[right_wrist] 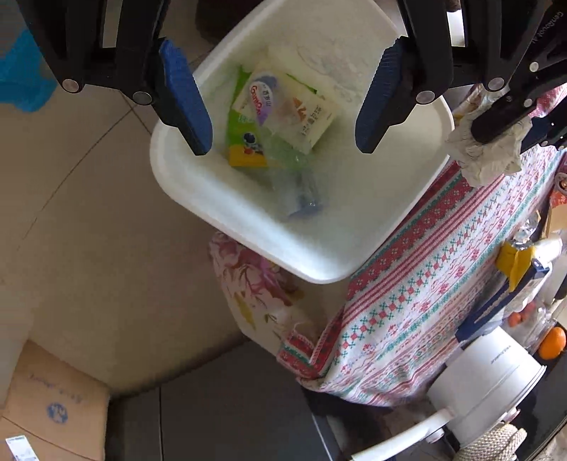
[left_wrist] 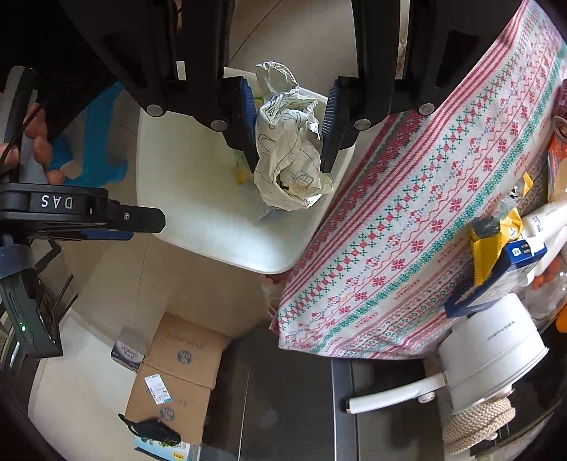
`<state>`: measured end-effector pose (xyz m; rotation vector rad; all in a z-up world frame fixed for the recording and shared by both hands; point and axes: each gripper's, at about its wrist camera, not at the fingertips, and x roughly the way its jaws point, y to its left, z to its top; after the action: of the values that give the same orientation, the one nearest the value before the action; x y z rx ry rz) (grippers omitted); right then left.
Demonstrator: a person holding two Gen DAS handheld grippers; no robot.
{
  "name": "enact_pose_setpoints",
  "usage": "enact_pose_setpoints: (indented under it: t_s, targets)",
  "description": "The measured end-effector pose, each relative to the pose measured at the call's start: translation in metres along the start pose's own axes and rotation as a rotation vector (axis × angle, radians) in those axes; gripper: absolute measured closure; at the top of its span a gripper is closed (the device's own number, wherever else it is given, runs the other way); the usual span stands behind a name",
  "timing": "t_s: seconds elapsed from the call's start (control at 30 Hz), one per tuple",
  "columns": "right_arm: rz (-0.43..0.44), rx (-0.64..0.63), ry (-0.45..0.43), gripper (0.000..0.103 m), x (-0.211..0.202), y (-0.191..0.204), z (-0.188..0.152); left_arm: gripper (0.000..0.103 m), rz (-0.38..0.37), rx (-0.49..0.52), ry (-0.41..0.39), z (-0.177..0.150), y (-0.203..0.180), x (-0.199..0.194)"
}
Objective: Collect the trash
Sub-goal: 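Carry paper and bottle over the white bin and open both grippers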
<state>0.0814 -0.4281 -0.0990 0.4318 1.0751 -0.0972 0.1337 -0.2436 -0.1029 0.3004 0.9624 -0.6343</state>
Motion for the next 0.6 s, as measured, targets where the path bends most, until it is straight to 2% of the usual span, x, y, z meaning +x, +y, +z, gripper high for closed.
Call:
enact_pose_setpoints:
  t_s: [0.1, 0.23, 0.6]
  targets:
    - [-0.002, 0.010, -0.002, 0.031, -0.001, -0.003, 0.000, 0.062, -0.003, 0.019, 0.005, 0.001, -0.007, 0.004]
    - [-0.020, 0.004, -0.018, 0.031, -0.005, -0.002, 0.000, 0.045, 0.036, 0.058, -0.014, 0.000, -0.014, -0.004]
    - [-0.029, -0.019, -0.017, 0.031, -0.002, 0.007, 0.000, 0.040, 0.070, 0.012, -0.024, -0.010, 0.014, -0.028]
